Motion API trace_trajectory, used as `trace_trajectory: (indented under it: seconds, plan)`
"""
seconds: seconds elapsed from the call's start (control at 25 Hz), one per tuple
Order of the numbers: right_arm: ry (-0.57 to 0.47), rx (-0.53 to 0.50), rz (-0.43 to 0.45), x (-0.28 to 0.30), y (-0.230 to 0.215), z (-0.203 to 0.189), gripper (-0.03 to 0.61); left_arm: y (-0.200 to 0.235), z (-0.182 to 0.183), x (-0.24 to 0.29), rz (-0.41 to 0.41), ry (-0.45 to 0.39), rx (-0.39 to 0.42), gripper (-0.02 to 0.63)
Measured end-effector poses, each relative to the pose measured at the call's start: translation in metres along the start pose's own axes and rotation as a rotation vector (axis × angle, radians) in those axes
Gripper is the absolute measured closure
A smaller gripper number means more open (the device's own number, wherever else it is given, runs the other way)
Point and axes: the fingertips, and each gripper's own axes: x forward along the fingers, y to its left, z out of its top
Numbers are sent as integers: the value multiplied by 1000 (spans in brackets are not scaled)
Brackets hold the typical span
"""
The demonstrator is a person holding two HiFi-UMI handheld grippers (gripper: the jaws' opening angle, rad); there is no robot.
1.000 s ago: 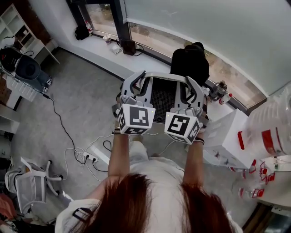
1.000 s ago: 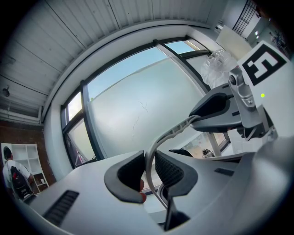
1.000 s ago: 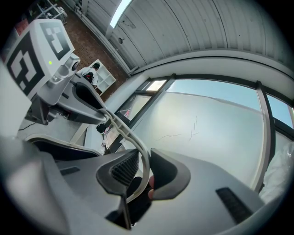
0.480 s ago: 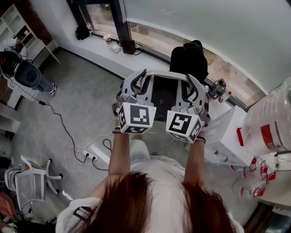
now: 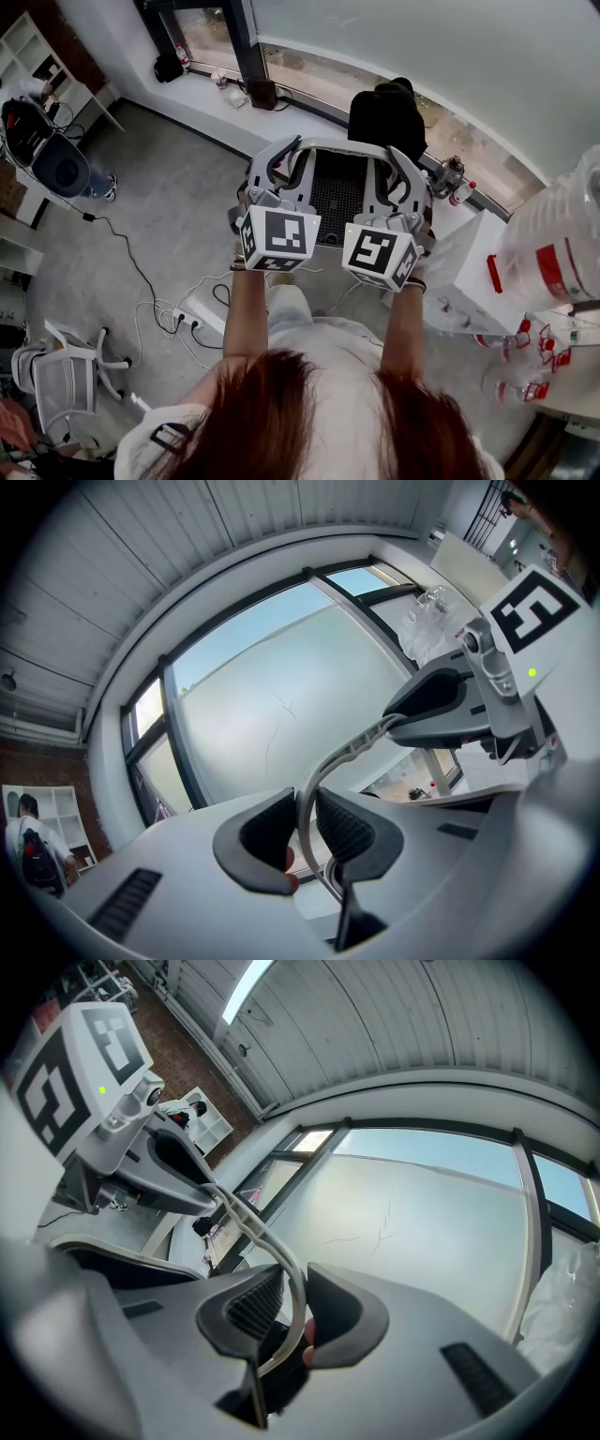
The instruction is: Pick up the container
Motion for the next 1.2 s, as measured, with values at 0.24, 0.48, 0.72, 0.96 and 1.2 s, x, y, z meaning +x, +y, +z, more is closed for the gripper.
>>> trace_trajectory:
  seconds: [0.24,0.48,0.72,0.96,1.2]
  plan:
    - [-7,10,-2,-6,-1,3,486,-1,4,-7,0,-1,11,531]
    - [-15,17,2,-9,1,6,486,1,5,-11,4,2,17,531]
    - [-16,18,3,-11,3,9,486,4,5,-15,4,1,23,531]
    - [-17,18,2,-12,4,10,486,3,5,-17,0,5,23,531]
    - [-11,20,3,-12,6,8,486,2,2,-17,-8,10,24,531]
